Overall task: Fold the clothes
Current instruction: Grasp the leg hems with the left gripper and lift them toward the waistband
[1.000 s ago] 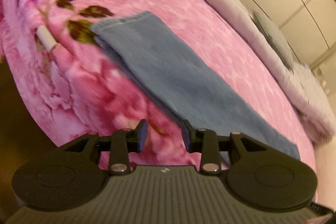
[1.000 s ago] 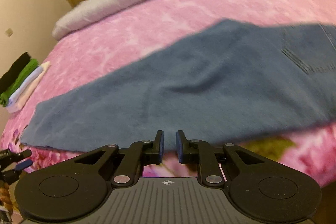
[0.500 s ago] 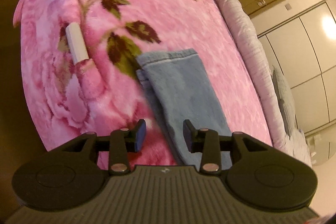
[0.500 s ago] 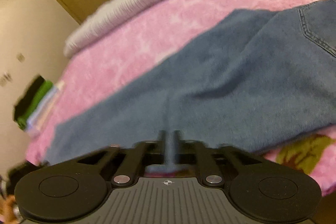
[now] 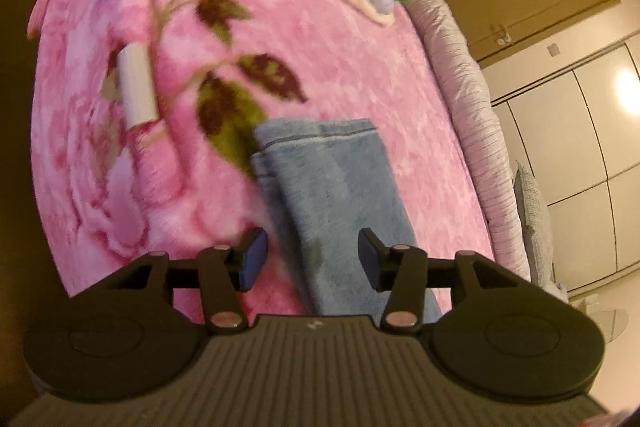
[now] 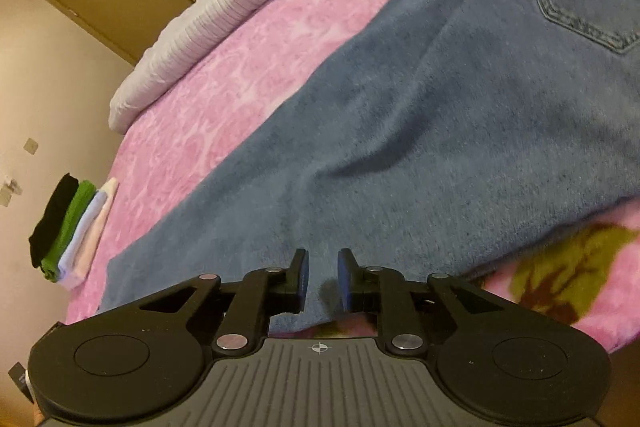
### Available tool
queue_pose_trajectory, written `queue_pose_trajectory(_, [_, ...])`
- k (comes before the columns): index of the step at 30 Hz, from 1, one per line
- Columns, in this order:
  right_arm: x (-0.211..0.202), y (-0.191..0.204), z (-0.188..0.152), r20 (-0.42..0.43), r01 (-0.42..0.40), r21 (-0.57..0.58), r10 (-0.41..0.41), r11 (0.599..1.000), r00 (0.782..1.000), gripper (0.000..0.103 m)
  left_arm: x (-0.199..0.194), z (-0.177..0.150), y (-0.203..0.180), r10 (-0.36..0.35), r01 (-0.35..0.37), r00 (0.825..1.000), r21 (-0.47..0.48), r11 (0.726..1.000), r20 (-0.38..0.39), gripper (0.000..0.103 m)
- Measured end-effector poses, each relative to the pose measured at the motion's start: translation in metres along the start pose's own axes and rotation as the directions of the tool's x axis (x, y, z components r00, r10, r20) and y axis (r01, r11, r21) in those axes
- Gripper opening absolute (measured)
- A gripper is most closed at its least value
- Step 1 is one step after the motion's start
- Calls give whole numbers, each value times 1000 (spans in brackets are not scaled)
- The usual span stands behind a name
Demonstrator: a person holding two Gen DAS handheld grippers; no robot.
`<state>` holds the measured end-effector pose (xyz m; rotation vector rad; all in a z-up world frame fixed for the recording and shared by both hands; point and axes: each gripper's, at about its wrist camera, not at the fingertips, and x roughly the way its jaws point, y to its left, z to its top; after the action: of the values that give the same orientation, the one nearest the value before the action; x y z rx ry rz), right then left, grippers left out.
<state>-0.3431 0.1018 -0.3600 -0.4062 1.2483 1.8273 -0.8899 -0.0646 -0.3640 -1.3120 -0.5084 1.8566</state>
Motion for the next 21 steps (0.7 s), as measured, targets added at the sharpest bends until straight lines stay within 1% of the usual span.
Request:
queue_pose_trajectory(2, [-3, -4, 1, 1, -1, 12, 1, 1000, 1000, 19, 4, -3, -7, 34, -34, 999, 41, 999, 6, 42])
queue_pose_trajectory(3, [-4, -6, 1, 1, -1, 18, 1, 1000, 1000, 19, 5, -5, -9, 47, -48, 999, 50, 998, 13, 40])
queue_pose_trajectory(5, [-6, -9, 2, 2, -2, 31, 2, 1000, 1000, 19, 6, -8, -11, 73, -75, 997, 65, 995, 29, 39])
queue_pose_trajectory(8, [-10, -15, 3, 3, -4, 49, 4, 999, 1000, 19, 6, -11, -13, 74, -76, 996, 53, 996, 50, 36])
queue_pose_trajectory(9, [-11, -17, 3, 3, -4, 55, 4, 998, 1000, 19, 6, -11, -14, 66, -69, 996, 53, 996, 56, 25])
queue_pose_trajectory(10, [-13, -19, 3, 6, -5, 63, 5, 998, 1000, 19, 3, -12, -21, 55, -61, 996, 94, 994, 68, 12])
queue_pose_trajectory(12, [-16, -24, 4, 13, -9, 79, 8, 997, 1000, 19, -2, -15, -35, 29, -46, 995, 187, 981, 93, 4])
queue_pose_trajectory(14, [-20, -30, 5, 24, -15, 96, 12, 995, 1000, 19, -8, -18, -49, 1, -33, 993, 278, 960, 115, 4])
queue_pose_trajectory(15, [-22, -33, 5, 30, -17, 105, 14, 994, 999, 19, -12, -24, -63, -23, -21, 992, 346, 938, 123, 4])
queue_pose_trajectory(16, [-25, -36, 5, 39, -20, 118, 15, 993, 999, 19, -16, -30, -77, -47, -10, 991, 414, 910, 129, 4])
queue_pose_trajectory(17, [-28, -40, 6, 47, -23, 130, 17, 991, 999, 19, -21, -38, -91, -81, 15, 989, 472, 881, 120, 4])
queue_pose_trajectory(18, [-31, -44, 6, 53, -30, 146, 22, 989, 998, 19, -25, -48, -107, -122, 52, 988, 533, 844, 96, 4])
queue_pose_trajectory(19, [-35, -49, 6, 68, -42, 167, 31, 985, 997, 19, -29, -59, -124, -161, 90, 985, 591, 801, 69, 4])
queue_pose_trajectory(20, [-40, -54, 7, 82, -54, 186, 39, 981, 996, 19, -32, -75, -138, -201, 129, 979, 642, 756, 39, 4])
queue_pose_trajectory(21, [-46, -56, 8, 101, -56, 181, 38, 982, 994, 19, -35, -91, -152, -239, 168, 971, 687, 707, 7, 4])
